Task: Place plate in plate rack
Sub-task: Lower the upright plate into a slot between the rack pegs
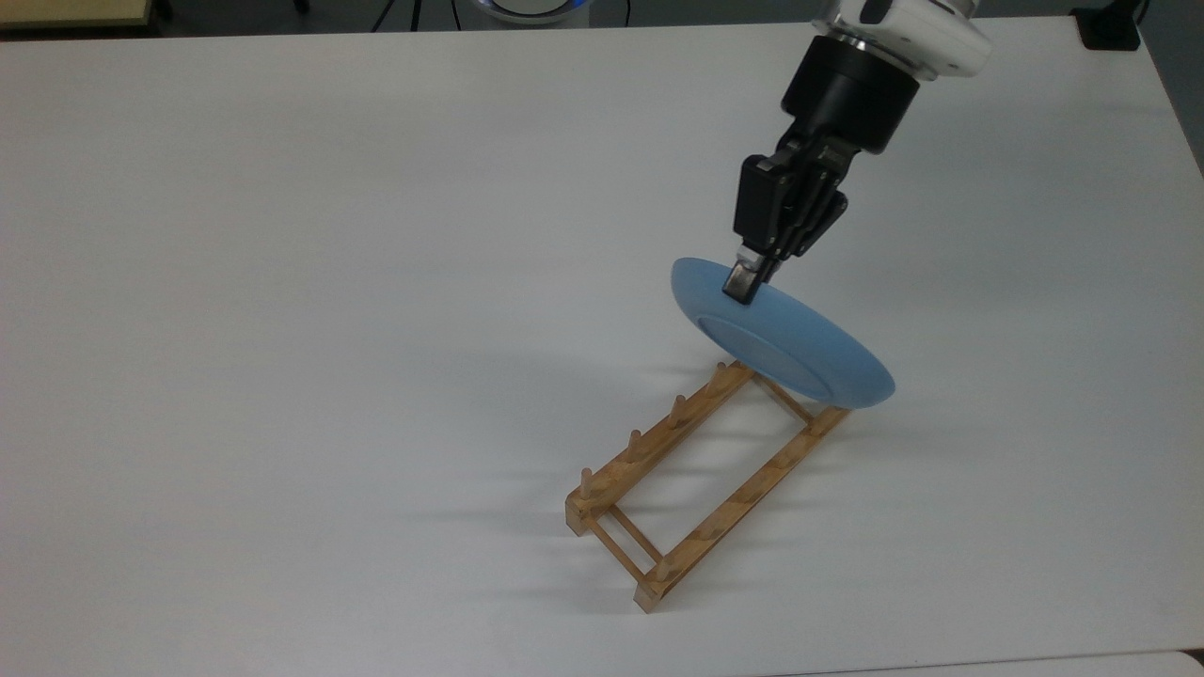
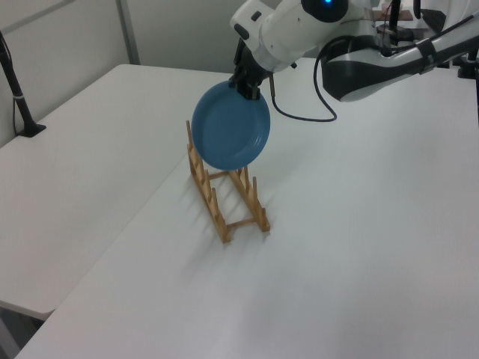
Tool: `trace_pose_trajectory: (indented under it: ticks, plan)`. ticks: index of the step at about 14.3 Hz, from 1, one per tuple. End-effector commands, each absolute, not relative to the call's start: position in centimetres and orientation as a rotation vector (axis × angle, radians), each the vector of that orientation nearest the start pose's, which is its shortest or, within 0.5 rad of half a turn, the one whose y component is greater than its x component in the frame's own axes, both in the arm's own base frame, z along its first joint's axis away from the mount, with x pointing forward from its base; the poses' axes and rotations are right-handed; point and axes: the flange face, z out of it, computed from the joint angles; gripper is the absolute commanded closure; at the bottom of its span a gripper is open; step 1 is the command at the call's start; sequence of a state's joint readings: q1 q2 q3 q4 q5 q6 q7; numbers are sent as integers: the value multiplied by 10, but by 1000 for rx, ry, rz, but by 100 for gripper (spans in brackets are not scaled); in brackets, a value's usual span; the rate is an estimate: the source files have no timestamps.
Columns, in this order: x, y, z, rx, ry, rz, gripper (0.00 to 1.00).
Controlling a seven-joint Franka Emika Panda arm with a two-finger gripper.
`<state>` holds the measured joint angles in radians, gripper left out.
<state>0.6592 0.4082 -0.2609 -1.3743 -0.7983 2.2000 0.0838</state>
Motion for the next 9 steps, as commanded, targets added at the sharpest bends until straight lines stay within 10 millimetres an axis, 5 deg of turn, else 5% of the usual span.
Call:
trace_pose_trajectory:
  ticks: [1, 7, 9]
  plan:
    - [652, 314, 530, 2163, 748, 735, 100]
    - [642, 326, 520, 2113, 592, 722, 100]
    - [628, 344, 513, 2065, 610, 680, 100]
